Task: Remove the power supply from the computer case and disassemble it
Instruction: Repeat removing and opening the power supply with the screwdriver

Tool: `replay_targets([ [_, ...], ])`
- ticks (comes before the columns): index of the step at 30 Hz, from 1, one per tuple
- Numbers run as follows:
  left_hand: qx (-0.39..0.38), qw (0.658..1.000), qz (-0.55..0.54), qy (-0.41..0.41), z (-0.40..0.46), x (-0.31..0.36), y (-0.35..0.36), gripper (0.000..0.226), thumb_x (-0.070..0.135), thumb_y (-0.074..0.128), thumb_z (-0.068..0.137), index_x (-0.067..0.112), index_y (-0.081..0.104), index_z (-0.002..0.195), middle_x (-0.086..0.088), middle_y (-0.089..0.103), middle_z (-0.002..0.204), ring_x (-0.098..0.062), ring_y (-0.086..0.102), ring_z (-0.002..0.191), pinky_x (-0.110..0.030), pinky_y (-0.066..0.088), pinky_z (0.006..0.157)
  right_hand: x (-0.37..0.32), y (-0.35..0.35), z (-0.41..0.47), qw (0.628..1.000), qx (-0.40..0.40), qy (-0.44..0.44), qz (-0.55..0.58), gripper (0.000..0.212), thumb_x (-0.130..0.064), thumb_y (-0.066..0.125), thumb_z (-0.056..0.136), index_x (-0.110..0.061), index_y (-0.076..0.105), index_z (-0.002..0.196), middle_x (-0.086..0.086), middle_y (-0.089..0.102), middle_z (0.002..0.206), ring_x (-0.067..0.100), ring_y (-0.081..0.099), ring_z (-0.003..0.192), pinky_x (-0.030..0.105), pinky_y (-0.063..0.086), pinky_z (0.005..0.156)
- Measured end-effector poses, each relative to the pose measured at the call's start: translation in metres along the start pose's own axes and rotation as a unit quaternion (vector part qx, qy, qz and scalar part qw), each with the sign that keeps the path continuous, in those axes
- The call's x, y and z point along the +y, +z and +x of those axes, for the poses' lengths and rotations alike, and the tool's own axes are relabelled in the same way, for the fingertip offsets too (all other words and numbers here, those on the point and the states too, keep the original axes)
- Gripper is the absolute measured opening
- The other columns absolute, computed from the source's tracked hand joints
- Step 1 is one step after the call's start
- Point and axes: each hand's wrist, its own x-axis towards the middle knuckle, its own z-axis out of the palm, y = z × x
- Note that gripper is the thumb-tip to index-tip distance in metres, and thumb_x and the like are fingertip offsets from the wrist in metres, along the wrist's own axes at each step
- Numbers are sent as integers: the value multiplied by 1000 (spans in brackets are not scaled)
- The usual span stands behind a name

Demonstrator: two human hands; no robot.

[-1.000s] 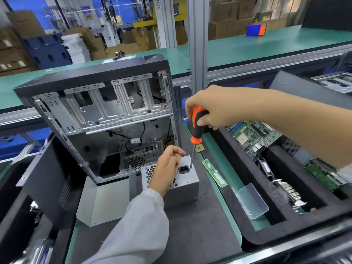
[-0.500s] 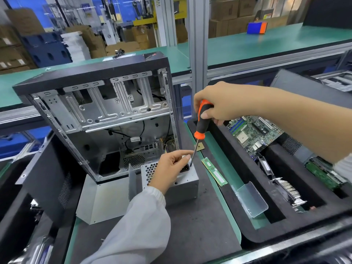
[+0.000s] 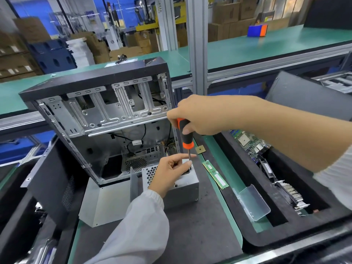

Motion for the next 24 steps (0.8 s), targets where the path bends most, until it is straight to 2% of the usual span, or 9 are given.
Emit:
replay_targets([
  [3,2,1000,2,-5,1,0,2,18,18,67,92,28,78,103,-7,29,64,-19,30,64,-22,34,65,3,-8,-6,997,-33,-58,26,37,8,52,82,-25,60,94,-7,53,100,17,54,91,34,45,73],
  [5,4,1000,-4,-7,2,-2,3,17,19,68,91,28,79,99,-2,41,60,-15,38,64,-21,36,68,4,-11,-7,995,-58,-73,24,39,8,52,79,-28,59,92,-9,52,99,17,53,89,36,47,74],
  [7,7,1000,-4,-4,2,-4,4,15,20,69,91,30,80,94,8,54,62,-8,42,63,-14,37,66,6,-11,-5,995,-74,-58,28,32,-14,63,85,-32,56,110,-14,47,88,13,54,80,32,45,71],
  [9,11,1000,-5,-2,2,-5,6,15,22,69,90,32,80,90,5,64,71,-8,46,68,-13,39,66,9,-10,-3,998,-53,9,43,50,-56,62,83,-28,48,121,-11,52,75,12,64,63,29,49,65],
  [12,16,1000,-7,2,2,-7,7,15,23,70,89,35,79,88,-1,69,79,-11,51,74,-15,43,71,6,-6,1,993,-31,116,-18,71,-78,39,80,-9,52,87,3,63,48,13,61,36,23,47,47],
  [15,8,1000,4,7,3,-8,6,11,30,70,88,37,79,89,-7,64,77,-15,49,74,-23,41,72,3,0,7,995,-23,78,-61,56,-63,38,93,-10,52,82,3,63,47,13,61,40,21,43,45],
  [19,-1,1000,-8,7,4,-8,5,15,36,69,86,36,78,98,-1,41,62,-18,33,65,-24,29,63,4,-9,4,995,-93,4,-30,11,-18,54,92,-22,50,101,3,61,90,24,65,78,36,55,67],
  [21,-1,1000,-12,5,3,-7,4,15,30,68,89,36,78,99,6,53,64,-11,41,65,-17,34,65,2,-12,2,994,-101,-32,-37,29,2,52,83,-24,53,94,-1,55,99,18,57,81,32,50,66],
  [24,0,1000,-6,5,2,-7,5,16,25,67,91,37,79,93,-5,64,76,-13,47,74,-22,38,72,1,-15,0,994,-108,-35,-12,28,-15,65,84,-26,53,107,0,55,101,13,59,77,30,52,66],
])
